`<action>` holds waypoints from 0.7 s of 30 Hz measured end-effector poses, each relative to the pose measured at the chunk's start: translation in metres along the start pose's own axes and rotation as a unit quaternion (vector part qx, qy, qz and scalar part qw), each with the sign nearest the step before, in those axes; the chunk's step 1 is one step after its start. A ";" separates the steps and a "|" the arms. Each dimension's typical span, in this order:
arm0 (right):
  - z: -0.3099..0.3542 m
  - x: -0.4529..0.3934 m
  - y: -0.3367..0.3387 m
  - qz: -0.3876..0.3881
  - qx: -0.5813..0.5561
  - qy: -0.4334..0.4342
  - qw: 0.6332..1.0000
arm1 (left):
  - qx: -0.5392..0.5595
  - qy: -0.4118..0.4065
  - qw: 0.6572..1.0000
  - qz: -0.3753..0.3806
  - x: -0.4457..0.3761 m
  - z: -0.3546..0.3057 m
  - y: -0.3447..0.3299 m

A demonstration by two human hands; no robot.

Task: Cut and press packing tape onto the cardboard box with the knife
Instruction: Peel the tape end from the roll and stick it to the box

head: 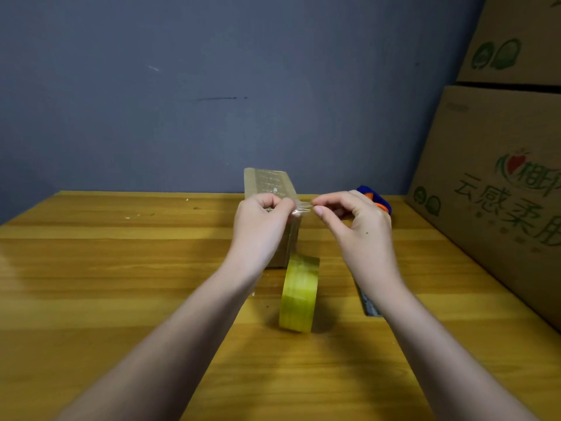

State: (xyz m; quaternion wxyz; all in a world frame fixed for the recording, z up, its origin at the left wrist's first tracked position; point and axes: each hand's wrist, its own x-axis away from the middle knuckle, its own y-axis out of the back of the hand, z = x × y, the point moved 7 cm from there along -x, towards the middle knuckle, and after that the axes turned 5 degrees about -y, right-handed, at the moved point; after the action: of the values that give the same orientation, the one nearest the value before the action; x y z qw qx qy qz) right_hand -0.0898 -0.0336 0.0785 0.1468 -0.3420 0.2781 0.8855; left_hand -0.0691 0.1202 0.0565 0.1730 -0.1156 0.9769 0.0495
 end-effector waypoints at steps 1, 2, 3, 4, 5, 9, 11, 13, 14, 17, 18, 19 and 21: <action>0.000 0.000 0.000 -0.001 -0.001 0.002 1.000 | 0.001 -0.001 1.000 0.002 -0.001 0.001 0.000; 0.000 0.001 0.000 -0.002 -0.003 0.003 1.000 | 0.006 0.001 1.000 0.005 -0.001 0.002 0.000; 0.000 0.001 0.000 -0.002 -0.003 0.003 1.000 | 0.013 0.004 1.000 0.008 -0.001 0.003 0.000; 0.000 0.001 -0.001 -0.002 -0.002 0.001 1.000 | 0.022 0.008 1.000 0.009 -0.002 0.004 -0.001; 0.000 0.002 -0.002 -0.002 0.000 -0.002 1.000 | 0.029 0.010 0.999 0.010 -0.001 0.005 -0.001; -0.002 0.002 -0.004 -0.001 0.000 -0.021 1.000 | 0.029 0.001 1.000 0.008 0.001 0.002 -0.001; -0.005 0.002 -0.005 0.002 -0.016 -0.040 0.999 | 0.017 -0.008 1.000 0.013 0.001 0.000 -0.001; -0.007 0.001 -0.005 0.002 -0.032 -0.064 0.997 | -0.031 -0.029 0.999 0.018 0.000 0.000 0.000; -0.008 0.001 -0.005 0.001 -0.033 -0.071 0.997 | -0.071 -0.045 0.996 0.018 -0.001 -0.001 0.001; -0.013 0.000 -0.005 0.002 -0.039 -0.080 0.996 | -0.126 -0.071 0.989 -0.004 -0.003 -0.003 0.007; -0.014 0.000 -0.004 0.004 -0.045 -0.083 0.996 | -0.115 -0.071 0.991 -0.011 -0.004 -0.003 0.010; -0.015 0.000 -0.004 0.008 -0.049 -0.085 0.995 | -0.101 -0.073 0.992 -0.012 -0.004 -0.005 0.012; -0.014 0.001 -0.005 0.019 -0.051 -0.088 0.995 | -0.087 -0.108 0.990 -0.007 -0.002 -0.009 0.015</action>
State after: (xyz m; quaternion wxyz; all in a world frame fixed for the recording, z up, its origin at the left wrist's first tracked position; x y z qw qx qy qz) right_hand -0.0807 -0.0382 0.0674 0.1361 -0.2642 0.2252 0.9279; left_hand -0.0739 0.1335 0.0669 0.2671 -0.1308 0.9435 0.1458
